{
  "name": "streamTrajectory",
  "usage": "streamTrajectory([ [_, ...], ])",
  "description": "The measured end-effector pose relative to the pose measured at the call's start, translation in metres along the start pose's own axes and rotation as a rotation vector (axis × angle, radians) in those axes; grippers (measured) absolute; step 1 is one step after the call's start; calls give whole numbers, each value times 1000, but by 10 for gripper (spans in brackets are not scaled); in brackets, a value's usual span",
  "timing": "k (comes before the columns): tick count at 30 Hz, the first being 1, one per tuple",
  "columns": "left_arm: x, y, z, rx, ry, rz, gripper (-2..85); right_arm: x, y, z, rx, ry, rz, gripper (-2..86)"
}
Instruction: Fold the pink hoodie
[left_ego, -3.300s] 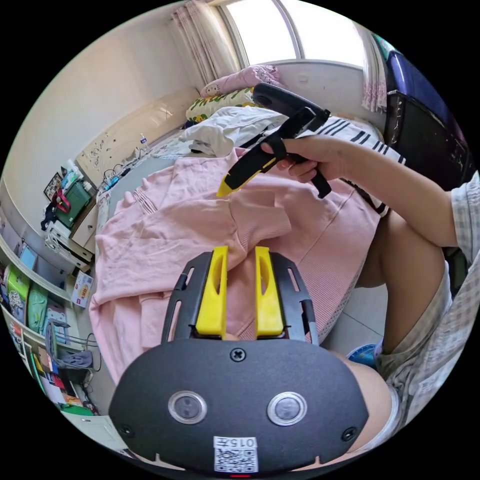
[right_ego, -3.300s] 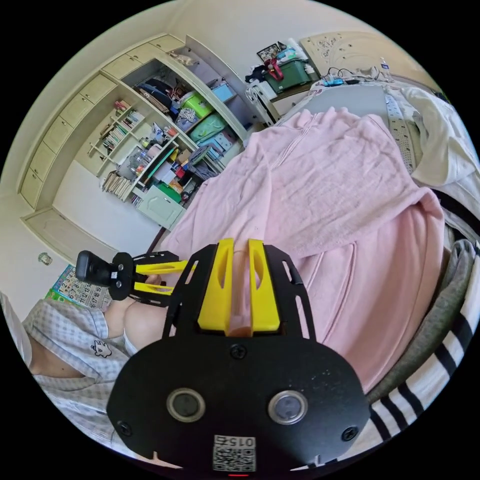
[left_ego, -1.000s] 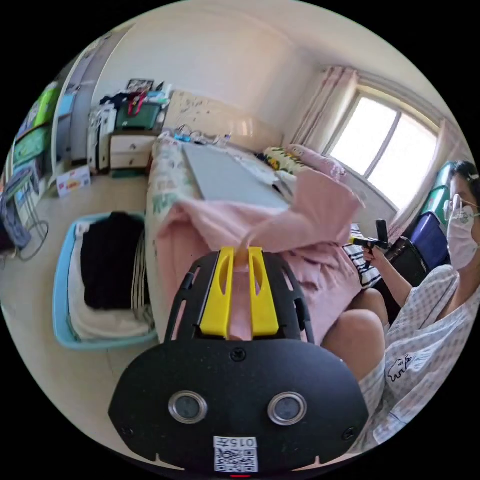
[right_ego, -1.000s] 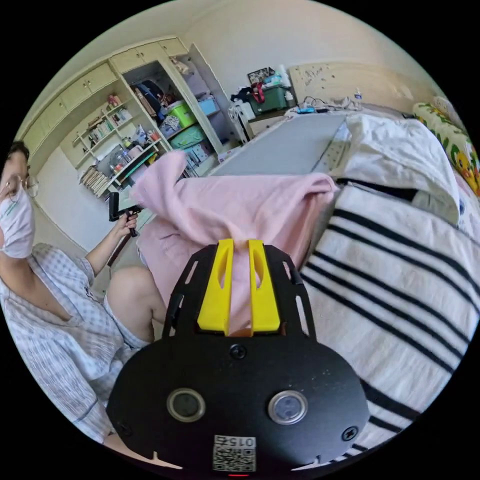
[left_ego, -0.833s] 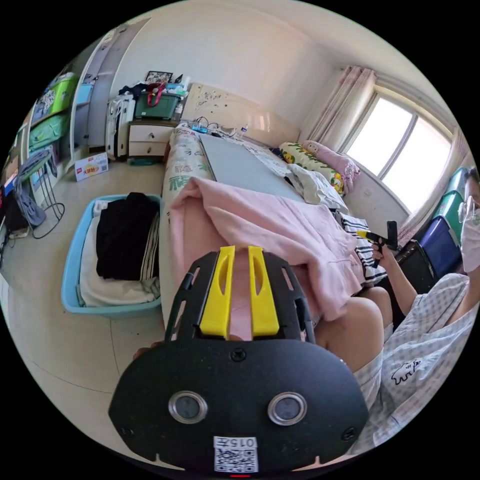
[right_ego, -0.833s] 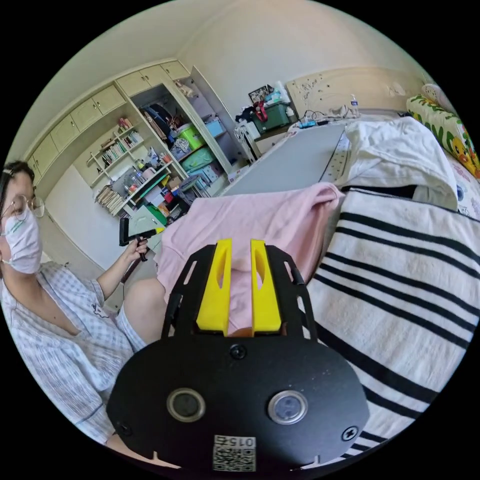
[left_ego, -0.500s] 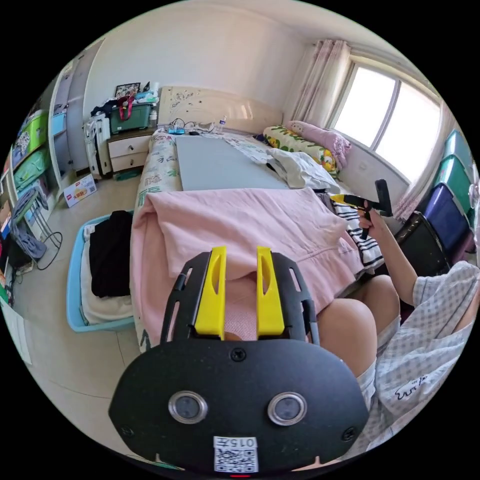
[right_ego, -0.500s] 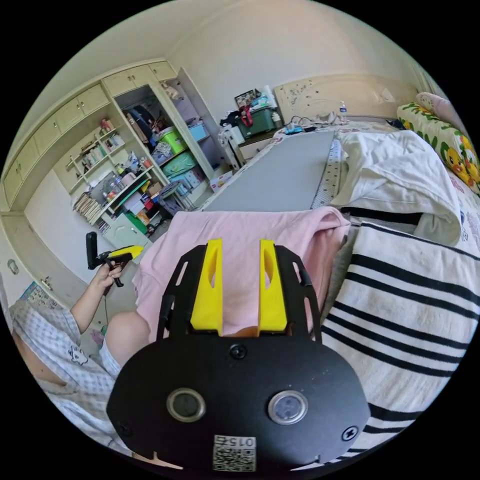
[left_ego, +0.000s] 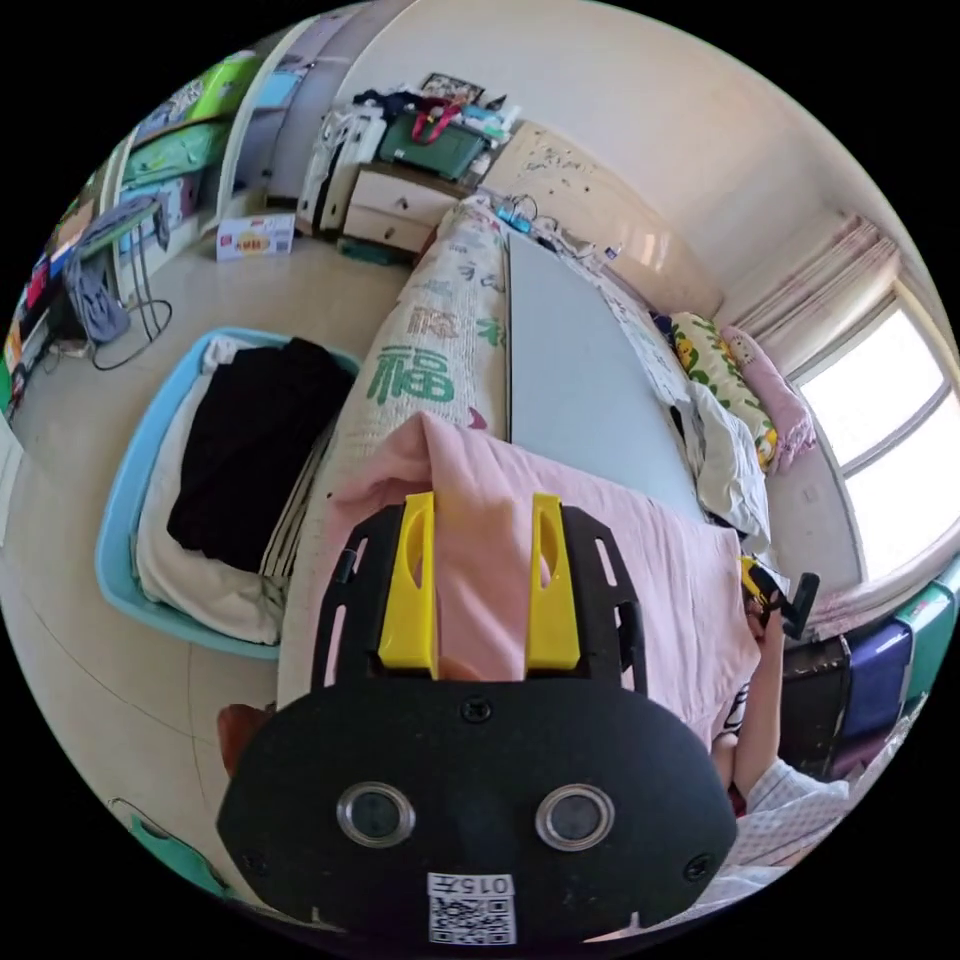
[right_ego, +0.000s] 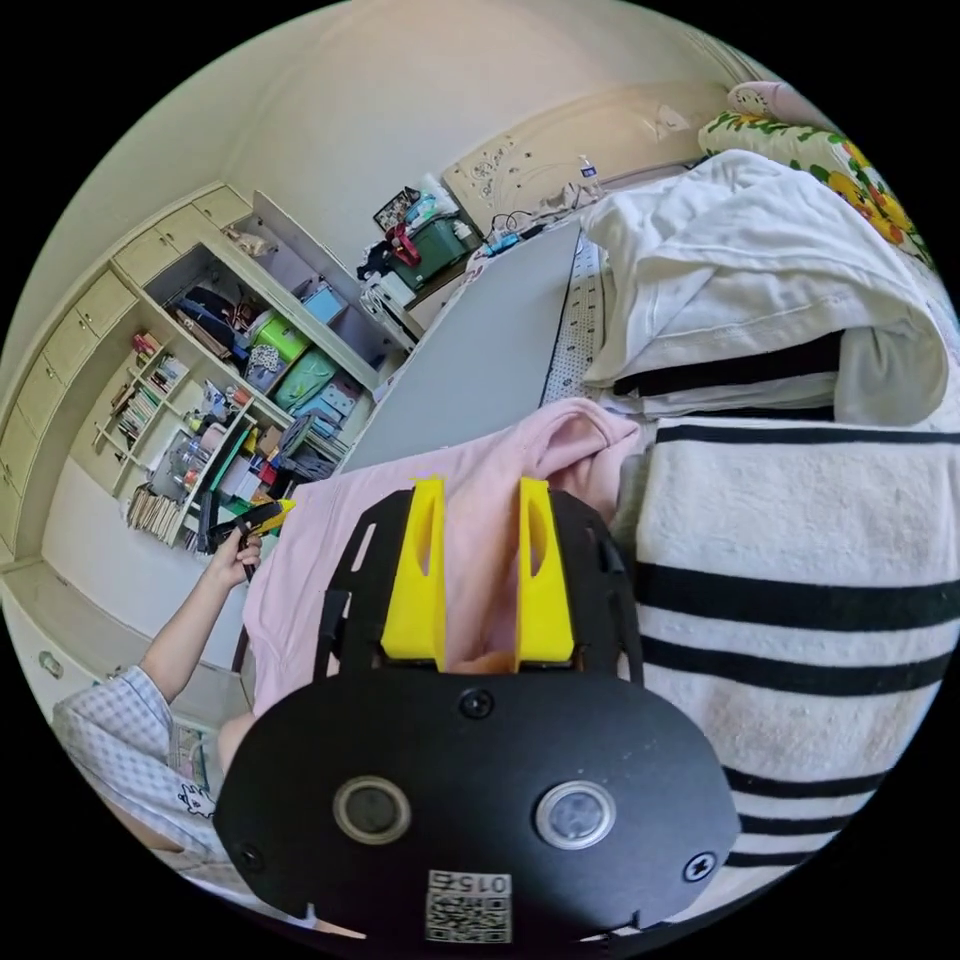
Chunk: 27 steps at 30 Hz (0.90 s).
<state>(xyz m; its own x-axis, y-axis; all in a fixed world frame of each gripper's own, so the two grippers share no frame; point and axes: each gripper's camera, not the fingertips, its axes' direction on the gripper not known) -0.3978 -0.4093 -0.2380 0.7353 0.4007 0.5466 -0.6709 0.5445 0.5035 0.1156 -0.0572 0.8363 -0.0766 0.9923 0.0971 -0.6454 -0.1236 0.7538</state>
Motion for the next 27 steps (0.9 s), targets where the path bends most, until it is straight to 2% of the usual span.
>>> streamTrajectory([
  [4, 10, -8, 1, 8, 11, 65, 48, -16, 1, -8, 42, 41, -38, 40],
  [6, 19, -10, -10, 63, 21, 90, 34, -34, 0, -9, 49, 131, -102, 33],
  [10, 36, -12, -16, 100, -10, 133, 27, -48, -1, -4, 79, 197, -133, 30],
  [16, 46, -9, 10, 56, -83, 149, 52, -60, 1, 14, 35, 269, -161, 43],
  [20, 54, 11, 13, 58, -147, 172, 93, -55, 19, -7, 74, 217, -125, 66],
  [24, 84, 51, -23, 130, -324, 247, 117, -75, 49, -55, 186, 156, -184, 70],
  [27, 121, 100, -49, 154, -258, 366, 119, -105, 74, -73, 196, 92, -332, 72],
])
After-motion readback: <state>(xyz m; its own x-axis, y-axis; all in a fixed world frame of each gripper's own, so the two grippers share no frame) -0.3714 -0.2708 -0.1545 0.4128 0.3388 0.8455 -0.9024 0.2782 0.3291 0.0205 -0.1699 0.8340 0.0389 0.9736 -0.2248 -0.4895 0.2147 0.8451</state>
